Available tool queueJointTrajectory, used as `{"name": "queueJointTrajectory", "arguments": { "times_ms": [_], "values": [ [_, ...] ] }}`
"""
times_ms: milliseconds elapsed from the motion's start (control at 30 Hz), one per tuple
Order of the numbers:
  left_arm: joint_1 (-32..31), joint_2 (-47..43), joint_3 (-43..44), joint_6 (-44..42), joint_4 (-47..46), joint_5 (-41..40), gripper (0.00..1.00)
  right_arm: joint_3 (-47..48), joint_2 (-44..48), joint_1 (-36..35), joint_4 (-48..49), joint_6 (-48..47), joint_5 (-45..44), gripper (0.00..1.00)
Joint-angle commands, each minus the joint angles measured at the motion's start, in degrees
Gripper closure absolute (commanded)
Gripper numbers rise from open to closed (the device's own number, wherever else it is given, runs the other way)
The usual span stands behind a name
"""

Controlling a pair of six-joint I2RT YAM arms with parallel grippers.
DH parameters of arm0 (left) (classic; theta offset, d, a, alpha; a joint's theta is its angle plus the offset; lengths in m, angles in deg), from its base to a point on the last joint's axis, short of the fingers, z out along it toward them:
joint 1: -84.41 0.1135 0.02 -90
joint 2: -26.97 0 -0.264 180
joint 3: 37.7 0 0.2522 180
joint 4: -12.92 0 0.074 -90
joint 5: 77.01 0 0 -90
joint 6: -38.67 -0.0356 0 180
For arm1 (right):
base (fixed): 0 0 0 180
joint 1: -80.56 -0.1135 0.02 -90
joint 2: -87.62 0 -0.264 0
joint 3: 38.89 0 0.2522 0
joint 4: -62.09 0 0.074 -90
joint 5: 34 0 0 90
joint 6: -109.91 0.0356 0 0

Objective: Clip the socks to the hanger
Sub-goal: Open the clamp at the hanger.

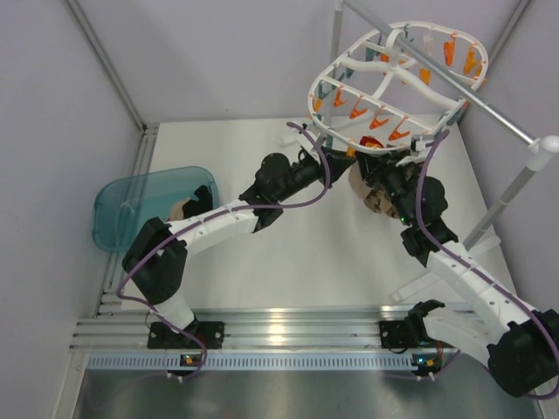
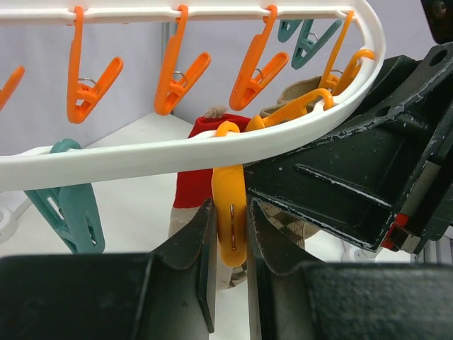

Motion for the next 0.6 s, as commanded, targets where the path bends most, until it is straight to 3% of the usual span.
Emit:
{"name": "queueJointTrajectory", "arguments": {
  "times_ms": [0, 167, 300, 400, 567],
  "values": [
    [-2.5, -1.5, -0.5, 1.5, -0.9, 13.6, 0.94, 0.4, -0.2, 0.1, 5.0, 2.6, -2.6, 0.76],
    [-2.6, -0.8, 0.5, -0.7, 1.1, 14.8, 0.83, 0.3, -0.5, 0.1, 4.6, 3.7, -0.7, 0.8],
    [-2.6, -1.1, 0.8, -3.3, 3.2, 15.4, 0.75, 1.3, -1.0, 0.3, 4.3, 4.3, 1.0, 1.0],
    [-2.6, -1.9, 0.4, -4.9, 5.2, 13.7, 0.64, 1.7, -0.8, 0.7, 4.0, 4.9, 2.2, 1.0],
    [-2.5, -2.4, -0.2, -6.6, 6.2, 10.3, 0.62, 2.0, 0.2, 1.2, 2.4, 5.9, 4.2, 1.0]
  ]
}}
